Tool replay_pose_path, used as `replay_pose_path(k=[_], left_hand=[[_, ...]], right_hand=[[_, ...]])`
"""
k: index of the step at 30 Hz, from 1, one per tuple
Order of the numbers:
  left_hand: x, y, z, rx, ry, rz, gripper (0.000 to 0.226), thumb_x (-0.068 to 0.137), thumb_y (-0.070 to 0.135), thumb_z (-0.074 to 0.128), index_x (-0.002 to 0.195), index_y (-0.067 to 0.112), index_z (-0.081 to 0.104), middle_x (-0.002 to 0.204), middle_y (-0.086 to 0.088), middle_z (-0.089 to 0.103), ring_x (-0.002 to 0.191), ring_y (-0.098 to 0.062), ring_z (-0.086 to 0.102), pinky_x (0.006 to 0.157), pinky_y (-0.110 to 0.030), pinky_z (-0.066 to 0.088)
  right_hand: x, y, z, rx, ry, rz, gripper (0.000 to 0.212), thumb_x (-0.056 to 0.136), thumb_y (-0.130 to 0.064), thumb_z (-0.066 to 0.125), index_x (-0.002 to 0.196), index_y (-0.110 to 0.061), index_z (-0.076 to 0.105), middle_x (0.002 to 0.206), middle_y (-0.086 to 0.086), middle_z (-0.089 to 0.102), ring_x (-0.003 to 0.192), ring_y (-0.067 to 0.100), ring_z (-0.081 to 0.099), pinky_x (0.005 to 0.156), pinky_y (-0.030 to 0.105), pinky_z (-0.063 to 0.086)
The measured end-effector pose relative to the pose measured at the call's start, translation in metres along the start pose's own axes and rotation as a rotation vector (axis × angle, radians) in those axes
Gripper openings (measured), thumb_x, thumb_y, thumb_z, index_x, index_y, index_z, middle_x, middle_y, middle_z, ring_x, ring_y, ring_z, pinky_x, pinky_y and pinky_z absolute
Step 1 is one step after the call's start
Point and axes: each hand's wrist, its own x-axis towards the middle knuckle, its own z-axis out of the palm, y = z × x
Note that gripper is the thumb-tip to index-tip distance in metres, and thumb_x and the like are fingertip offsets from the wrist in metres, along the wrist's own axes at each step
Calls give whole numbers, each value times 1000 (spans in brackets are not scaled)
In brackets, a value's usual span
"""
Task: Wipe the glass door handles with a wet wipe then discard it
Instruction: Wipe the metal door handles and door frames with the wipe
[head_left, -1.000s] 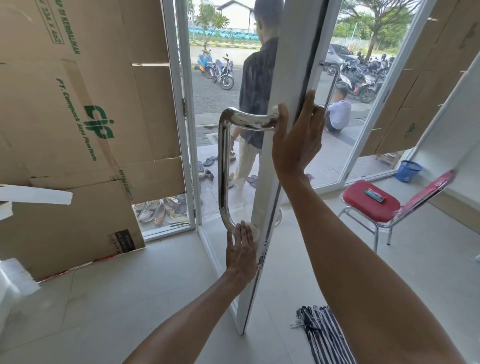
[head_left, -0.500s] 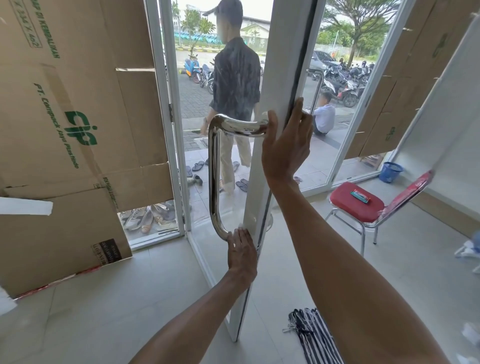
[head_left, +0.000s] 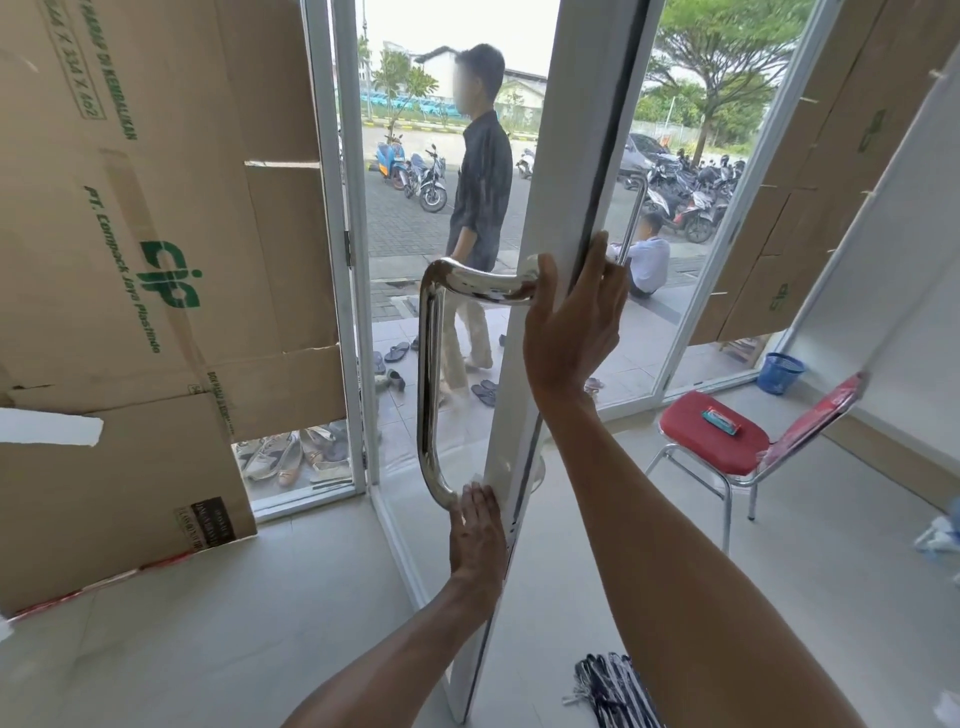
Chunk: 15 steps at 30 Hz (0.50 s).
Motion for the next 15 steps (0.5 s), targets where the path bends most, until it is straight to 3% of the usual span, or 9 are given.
replay_pose_path(k=[3, 6, 11, 15], left_hand=[[12, -7, -20, -24, -90, -39, 69, 95, 14, 54, 149, -9, 17, 151, -26, 31, 143, -38, 29, 121, -49, 13], [21, -23, -32, -64, -116, -20, 55, 90, 18, 60, 139, 5, 39, 134, -12, 51, 127, -29, 47, 118, -54, 15], [28, -39, -48, -151, -197, -11, 45, 82, 26, 54, 126, 14, 50, 121, -2, 61, 127, -25, 47, 112, -70, -9], [27, -38, -57, -171, -257, 19, 55, 78, 33, 54, 127, 11, 47, 123, -4, 57, 128, -26, 45, 108, -73, -11]], right_hand=[[-2, -2, -1, 4, 3, -1, 52, 92, -39, 60, 132, -6, 55, 115, 10, 62, 109, 24, 55, 73, 37, 54], [-3, -3, -2, 6, -20, -9, 53, 93, -39, 59, 134, -6, 53, 116, 11, 61, 108, 26, 57, 74, 38, 54], [-5, -6, 0, -12, -49, -9, 54, 94, -41, 57, 137, -7, 50, 115, 12, 60, 108, 26, 57, 72, 39, 54], [-4, -7, 2, -20, -30, -16, 54, 94, -40, 57, 136, -7, 51, 114, 12, 61, 106, 26, 58, 70, 38, 55]])
